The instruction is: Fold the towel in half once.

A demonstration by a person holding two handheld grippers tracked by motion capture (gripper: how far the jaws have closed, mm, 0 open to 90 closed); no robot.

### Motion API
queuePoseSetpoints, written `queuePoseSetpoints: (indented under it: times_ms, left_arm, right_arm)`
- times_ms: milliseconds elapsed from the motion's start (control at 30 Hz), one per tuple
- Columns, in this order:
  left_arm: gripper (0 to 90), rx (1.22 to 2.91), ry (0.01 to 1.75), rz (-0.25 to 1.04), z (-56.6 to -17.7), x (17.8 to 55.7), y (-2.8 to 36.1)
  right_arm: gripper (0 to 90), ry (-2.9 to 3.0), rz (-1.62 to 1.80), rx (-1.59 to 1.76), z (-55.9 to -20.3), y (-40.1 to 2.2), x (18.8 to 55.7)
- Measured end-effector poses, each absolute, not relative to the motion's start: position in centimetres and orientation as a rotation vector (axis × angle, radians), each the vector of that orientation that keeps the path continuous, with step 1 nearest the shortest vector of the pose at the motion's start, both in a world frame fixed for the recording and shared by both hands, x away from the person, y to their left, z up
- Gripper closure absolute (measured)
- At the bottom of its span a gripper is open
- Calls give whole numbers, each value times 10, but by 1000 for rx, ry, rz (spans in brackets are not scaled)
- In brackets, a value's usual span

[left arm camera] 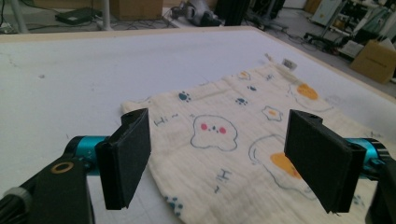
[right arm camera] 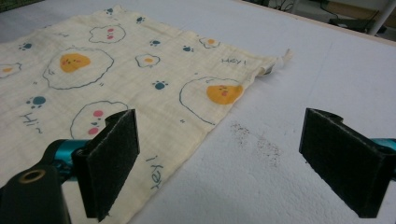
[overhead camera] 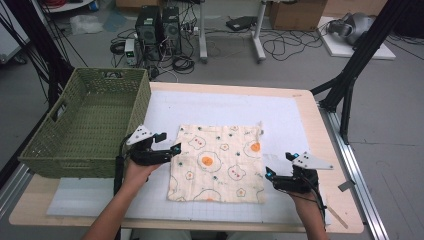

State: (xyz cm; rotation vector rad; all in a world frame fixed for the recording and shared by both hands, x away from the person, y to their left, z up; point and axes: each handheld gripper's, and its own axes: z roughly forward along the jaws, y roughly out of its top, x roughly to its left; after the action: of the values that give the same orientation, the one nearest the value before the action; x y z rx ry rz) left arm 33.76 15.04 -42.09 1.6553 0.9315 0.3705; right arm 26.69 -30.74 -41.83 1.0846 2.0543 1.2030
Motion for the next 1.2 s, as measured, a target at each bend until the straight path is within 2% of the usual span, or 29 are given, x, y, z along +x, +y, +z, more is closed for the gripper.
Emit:
queuePoseSetpoints:
  times_ms: [300, 633, 833, 1133, 1200]
  left_arm:
    - [217, 1720, 958, 381, -412, 370, 136]
    - [257, 1743, 1028, 394, -411, 404, 130]
    - [268, 1754, 1069, 428, -420, 417, 130]
    - [299, 1875, 1111, 498, -435, 430, 119]
    - [311, 1894, 1119, 546, -436, 434, 116]
  right_arm:
    - [115, 2061, 1212, 1105, -421, -310, 269]
    - [115, 2069, 1228, 1113, -422, -308, 271]
    - [115, 2084, 1226, 1104, -424, -307, 272]
    - [115, 2086, 1240, 1119, -427, -307, 276]
    - [115, 2088, 1241, 1126, -428, -307, 276]
